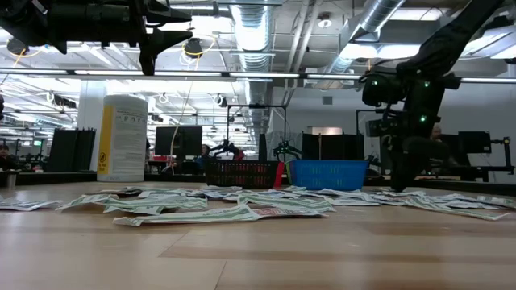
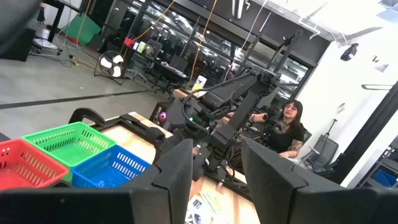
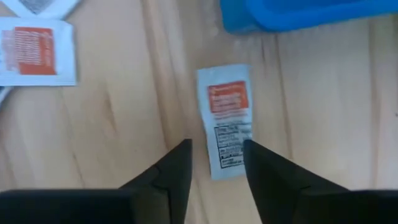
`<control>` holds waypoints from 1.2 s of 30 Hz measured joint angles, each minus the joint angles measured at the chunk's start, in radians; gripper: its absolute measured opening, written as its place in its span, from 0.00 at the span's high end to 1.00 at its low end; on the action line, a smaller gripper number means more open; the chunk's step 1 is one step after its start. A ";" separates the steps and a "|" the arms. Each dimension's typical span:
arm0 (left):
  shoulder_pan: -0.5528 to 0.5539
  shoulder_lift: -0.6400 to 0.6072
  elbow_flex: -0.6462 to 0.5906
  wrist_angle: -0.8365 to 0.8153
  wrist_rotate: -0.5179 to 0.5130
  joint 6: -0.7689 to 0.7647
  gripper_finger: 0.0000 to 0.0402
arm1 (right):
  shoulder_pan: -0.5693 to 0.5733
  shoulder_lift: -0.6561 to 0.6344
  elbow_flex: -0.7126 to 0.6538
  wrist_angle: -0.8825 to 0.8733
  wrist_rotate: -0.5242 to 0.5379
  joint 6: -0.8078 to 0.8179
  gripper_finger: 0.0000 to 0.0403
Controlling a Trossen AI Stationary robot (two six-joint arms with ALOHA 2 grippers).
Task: Pick & Place First Aid Supplies
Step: Put the ointment pack into the green basket
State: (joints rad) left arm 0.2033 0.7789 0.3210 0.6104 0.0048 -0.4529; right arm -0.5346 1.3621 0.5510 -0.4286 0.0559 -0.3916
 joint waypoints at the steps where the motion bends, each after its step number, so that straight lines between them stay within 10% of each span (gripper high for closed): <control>1: 0.000 0.000 0.000 0.000 0.000 0.000 0.65 | 0.004 -0.004 0.000 -0.002 0.001 0.000 0.64; 36: 0.000 0.000 0.000 0.000 0.000 0.000 0.65 | -0.041 0.119 0.018 0.048 0.016 -0.008 0.69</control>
State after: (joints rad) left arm 0.2031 0.7789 0.3210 0.6104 0.0051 -0.4528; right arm -0.5758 1.4815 0.5694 -0.3803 0.0716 -0.4000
